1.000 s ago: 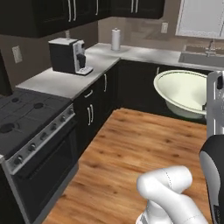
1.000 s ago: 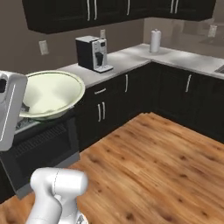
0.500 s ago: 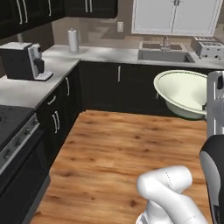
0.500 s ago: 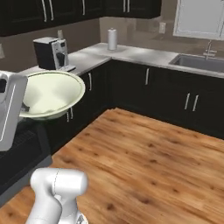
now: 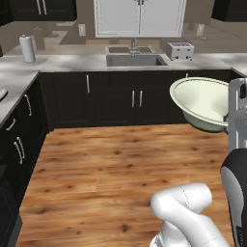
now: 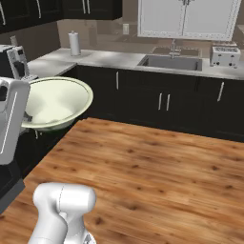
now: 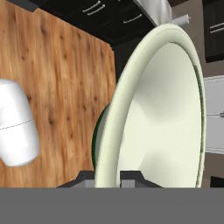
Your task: Move the bowls from the cabinet to the plates on the dining table.
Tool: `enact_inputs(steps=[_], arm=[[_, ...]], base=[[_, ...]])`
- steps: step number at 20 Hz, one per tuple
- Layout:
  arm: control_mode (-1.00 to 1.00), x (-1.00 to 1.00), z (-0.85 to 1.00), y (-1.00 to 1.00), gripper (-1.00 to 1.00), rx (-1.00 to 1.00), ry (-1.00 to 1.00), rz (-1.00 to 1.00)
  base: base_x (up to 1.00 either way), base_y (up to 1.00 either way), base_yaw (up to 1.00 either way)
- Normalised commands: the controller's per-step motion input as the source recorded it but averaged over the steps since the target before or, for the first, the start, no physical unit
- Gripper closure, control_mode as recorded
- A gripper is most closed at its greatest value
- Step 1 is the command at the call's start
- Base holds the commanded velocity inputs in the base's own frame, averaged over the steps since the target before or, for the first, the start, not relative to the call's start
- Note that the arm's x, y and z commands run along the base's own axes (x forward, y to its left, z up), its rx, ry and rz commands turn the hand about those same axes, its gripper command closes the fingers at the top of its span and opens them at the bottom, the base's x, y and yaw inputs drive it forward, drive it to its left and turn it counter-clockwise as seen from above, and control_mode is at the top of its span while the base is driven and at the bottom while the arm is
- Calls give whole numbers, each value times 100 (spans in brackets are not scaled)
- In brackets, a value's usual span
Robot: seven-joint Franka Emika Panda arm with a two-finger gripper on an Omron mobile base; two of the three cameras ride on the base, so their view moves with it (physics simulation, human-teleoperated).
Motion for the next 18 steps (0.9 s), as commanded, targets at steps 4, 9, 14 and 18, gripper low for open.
enact_inputs(steps=[4,9,14,18], arm=[[100,0,0,0,100,0,0,0],[100,0,0,0,100,0,0,0],[100,0,0,0,100,0,0,0],[100,0,0,0,100,0,0,0]], base=[[0,-25,-43],[0,-25,-44],[0,-25,-44],[0,-17,-44]])
